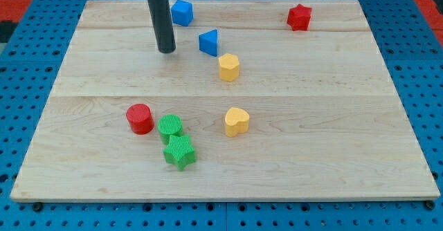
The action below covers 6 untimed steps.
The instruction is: Move the blue triangle slightly to left
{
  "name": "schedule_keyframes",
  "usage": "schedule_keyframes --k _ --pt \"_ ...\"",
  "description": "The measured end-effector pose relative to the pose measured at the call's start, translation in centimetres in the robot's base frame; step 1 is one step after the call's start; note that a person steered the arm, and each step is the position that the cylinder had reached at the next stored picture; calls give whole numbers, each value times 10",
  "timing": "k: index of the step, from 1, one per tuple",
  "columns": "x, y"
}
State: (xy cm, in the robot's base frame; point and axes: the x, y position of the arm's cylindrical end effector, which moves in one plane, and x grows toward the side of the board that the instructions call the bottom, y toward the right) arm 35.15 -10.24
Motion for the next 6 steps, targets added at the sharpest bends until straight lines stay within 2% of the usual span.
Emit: schedule_keyframes --k 2,3,5,6 --pt "26 78" --pt "37 72" --pt "25 58" --pt "19 5"
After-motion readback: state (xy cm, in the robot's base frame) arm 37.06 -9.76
